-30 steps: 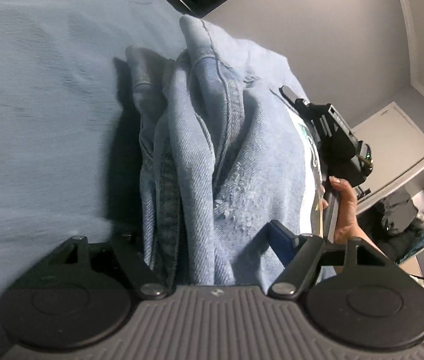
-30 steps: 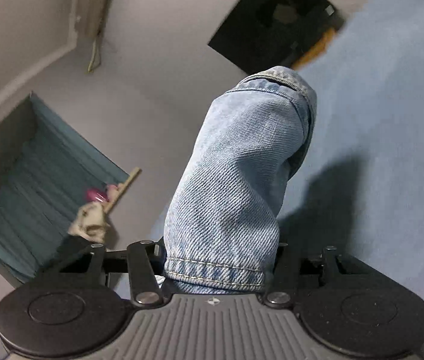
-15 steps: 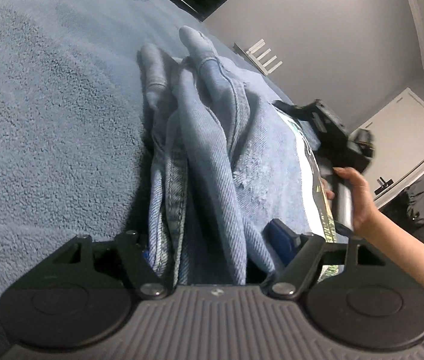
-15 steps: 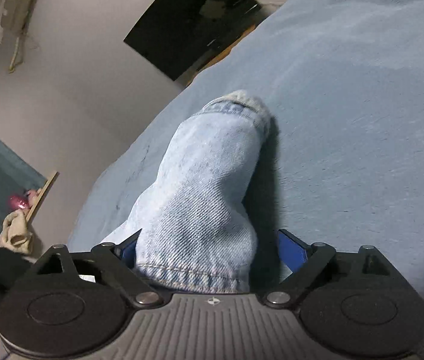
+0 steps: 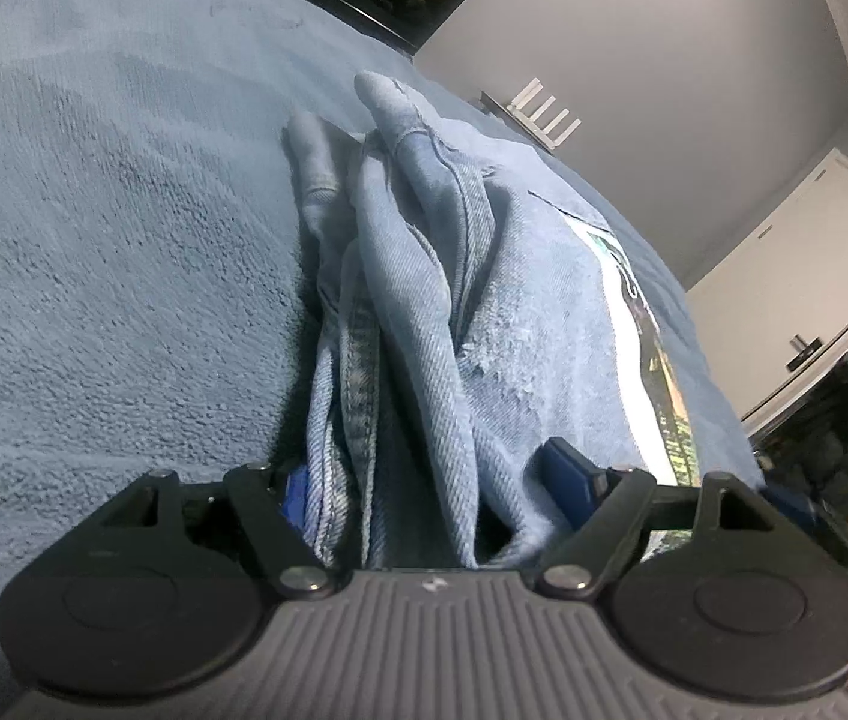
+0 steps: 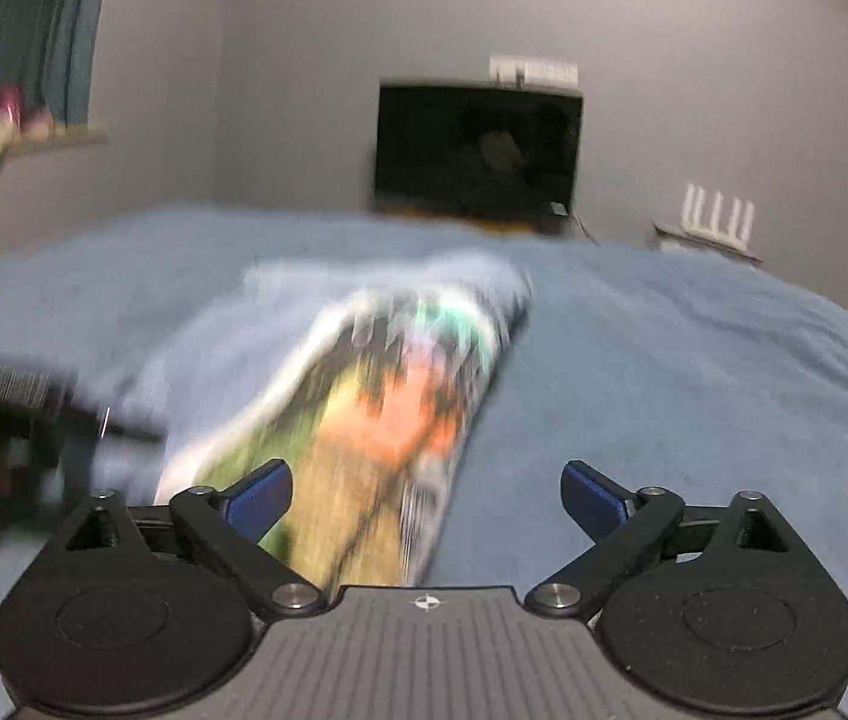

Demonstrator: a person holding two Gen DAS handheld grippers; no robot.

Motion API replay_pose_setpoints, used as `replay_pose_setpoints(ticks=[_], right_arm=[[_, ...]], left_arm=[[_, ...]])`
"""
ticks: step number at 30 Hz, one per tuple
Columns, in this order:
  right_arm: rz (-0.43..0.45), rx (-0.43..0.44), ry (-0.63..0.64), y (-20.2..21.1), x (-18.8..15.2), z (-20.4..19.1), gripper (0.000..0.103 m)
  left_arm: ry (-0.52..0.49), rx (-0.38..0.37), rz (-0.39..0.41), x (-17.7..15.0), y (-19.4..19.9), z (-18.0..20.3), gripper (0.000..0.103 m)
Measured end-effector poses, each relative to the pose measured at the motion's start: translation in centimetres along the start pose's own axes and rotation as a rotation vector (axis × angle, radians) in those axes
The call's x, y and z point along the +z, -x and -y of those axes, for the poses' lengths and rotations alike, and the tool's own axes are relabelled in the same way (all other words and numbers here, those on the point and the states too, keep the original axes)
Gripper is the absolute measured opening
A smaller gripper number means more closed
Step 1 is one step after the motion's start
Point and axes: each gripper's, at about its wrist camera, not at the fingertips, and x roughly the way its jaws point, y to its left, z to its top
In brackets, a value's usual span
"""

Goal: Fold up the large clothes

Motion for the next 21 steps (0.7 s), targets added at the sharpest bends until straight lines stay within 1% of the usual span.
replay_pose_setpoints(ticks=[1, 2, 4, 5, 6, 7, 8, 10, 11, 12, 14, 17, 18, 20, 21], right_arm=[[-0.006, -0.010, -0.001, 0.5, -0.9, -0.2, 0.099], [-0.018, -0.005, -0.005, 1.8, -2.3, 0.0, 0.098], [-0.093, 0.042, -0.001, 1.1, -3.6, -1.0, 0.089], [-0.130, 0.049, 0.020, 0.6, -3.7, -1.8, 0.082], [-0.147, 0.015, 0.038, 0.2, -3.8, -3.1, 0.076], [-0.144, -0.027, 0.030, -0.5, -3.9, -3.5, 0.075], [-0.139, -0.051, -0.001, -1.5, -4.2, -3.5, 0.074], [-0.141, -0.042, -0.087, -2.9, -4.4, -2.8, 0.073], [-0.120, -0.042, -0.112, -3.0, -4.6, -2.3, 0.060], [-0.098, -0.059, -0.117, -3.1, -5.0, -2.0, 0.043], [-0.085, -0.045, -0.127, -3.0, -5.4, -1.7, 0.044], [-0.058, -0.075, -0.108, -2.9, -5.9, -2.1, 0.043], [-0.055, -0.082, -0.116, -1.7, -5.4, -1.5, 0.043], [-0.062, -0.100, -0.140, -1.4, -5.3, -0.7, 0.043], [-0.074, -0.102, -0.164, -1.7, -5.4, -0.2, 0.046]], left_arm=[[-0.002, 0.006, 0.000, 0.0, 0.0, 0.2, 0.077], [-0.002, 0.010, 0.001, 0.0, -0.3, -0.1, 0.077], [-0.002, 0.012, 0.002, -0.1, -0.3, 0.0, 0.078], [-0.002, 0.011, 0.003, -0.1, -0.1, -0.1, 0.078], [-0.002, 0.010, 0.003, -0.2, -0.2, -0.2, 0.078], [-0.001, 0.007, 0.003, -0.2, -0.1, -0.5, 0.078], [0.000, 0.005, 0.002, -0.1, 0.1, -0.6, 0.078], [-0.002, 0.003, 0.004, -0.1, 0.2, -0.7, 0.078], [-0.004, 0.001, 0.003, -0.1, 0.2, -0.8, 0.078], [-0.005, -0.003, 0.001, -0.1, 0.2, -0.9, 0.078], [-0.005, -0.006, -0.001, -0.1, 0.3, -0.9, 0.079], [-0.010, -0.009, -0.003, -0.1, 0.3, -1.0, 0.080], [-0.013, -0.010, -0.004, -0.2, 0.3, -0.9, 0.080], [-0.023, -0.009, -0.008, -0.2, 0.4, -0.8, 0.080], [-0.029, -0.008, -0.010, -0.2, 0.4, -0.8, 0.080]])
